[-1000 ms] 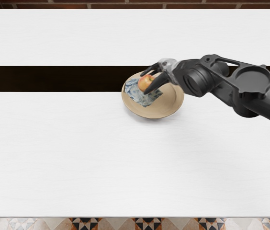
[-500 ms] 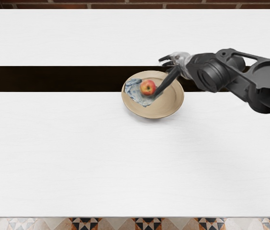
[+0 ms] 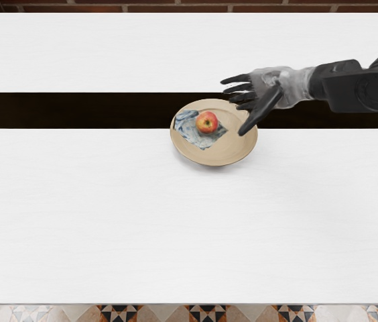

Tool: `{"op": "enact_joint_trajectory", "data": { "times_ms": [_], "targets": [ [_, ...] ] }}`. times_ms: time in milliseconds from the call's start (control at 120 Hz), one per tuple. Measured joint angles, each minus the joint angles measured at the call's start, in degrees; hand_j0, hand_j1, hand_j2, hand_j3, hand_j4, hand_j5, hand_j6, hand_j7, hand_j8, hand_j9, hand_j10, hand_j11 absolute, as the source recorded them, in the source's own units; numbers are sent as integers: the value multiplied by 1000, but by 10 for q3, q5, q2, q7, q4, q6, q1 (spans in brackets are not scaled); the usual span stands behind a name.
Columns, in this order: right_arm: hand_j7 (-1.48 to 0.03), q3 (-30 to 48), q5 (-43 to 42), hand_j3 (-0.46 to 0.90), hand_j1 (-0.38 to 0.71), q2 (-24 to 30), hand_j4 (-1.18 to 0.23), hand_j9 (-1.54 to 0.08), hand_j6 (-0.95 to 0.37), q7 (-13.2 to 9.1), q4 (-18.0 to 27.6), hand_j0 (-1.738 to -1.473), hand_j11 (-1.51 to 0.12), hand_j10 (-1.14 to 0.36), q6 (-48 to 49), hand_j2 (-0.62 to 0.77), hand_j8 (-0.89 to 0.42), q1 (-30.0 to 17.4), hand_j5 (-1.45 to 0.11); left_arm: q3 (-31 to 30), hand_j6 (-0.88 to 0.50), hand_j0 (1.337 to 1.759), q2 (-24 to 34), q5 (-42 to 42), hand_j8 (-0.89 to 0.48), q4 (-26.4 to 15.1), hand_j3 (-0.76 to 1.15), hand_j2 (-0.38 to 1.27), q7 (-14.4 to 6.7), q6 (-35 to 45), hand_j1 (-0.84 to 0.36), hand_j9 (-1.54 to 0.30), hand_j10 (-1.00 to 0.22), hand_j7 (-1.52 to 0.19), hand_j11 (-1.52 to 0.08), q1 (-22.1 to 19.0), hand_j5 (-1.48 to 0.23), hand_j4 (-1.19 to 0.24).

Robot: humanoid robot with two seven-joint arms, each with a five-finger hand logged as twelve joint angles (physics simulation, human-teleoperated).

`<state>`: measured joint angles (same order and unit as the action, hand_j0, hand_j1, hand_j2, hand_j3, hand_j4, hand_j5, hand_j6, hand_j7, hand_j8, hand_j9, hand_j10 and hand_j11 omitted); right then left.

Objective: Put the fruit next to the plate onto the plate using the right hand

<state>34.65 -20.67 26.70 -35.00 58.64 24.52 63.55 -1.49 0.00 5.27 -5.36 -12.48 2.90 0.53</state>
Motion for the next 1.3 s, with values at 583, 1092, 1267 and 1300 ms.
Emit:
{"op": "enact_joint_trajectory", "data": {
  "times_ms": [583,1092,1267,1300],
  "targets": [
    [-74,219,97,0,-281,70,-57,-74,-56,10,-50,-1658,-74,-56,105,-11,-56,-203,-74,0,-246,1658,0,0,-246,0,0,49,0,0,56,-318,-245,-318,-318,0,-318,-245],
    [-73,243,99,0,-282,83,-54,-73,-54,7,-138,-1658,-73,-54,105,-10,-54,-244,-73,0,-246,1658,0,0,-246,0,0,49,1,0,56,-318,-245,-318,-318,0,-318,-246],
    [-73,243,98,0,-282,86,-54,-73,-53,6,-140,-1658,-73,-54,105,-11,-54,-244,-73,-4,-246,1658,0,5,-246,0,0,49,65,-1,56,-318,-245,-318,-318,-3,-318,-245],
    [-73,243,98,0,-282,86,-54,-72,-53,6,-141,-1658,-72,-54,105,-11,-54,-244,-72,-3,-246,1658,0,5,-246,0,0,49,71,-1,56,-318,-245,-318,-318,-3,-318,-245]
  ]
}}
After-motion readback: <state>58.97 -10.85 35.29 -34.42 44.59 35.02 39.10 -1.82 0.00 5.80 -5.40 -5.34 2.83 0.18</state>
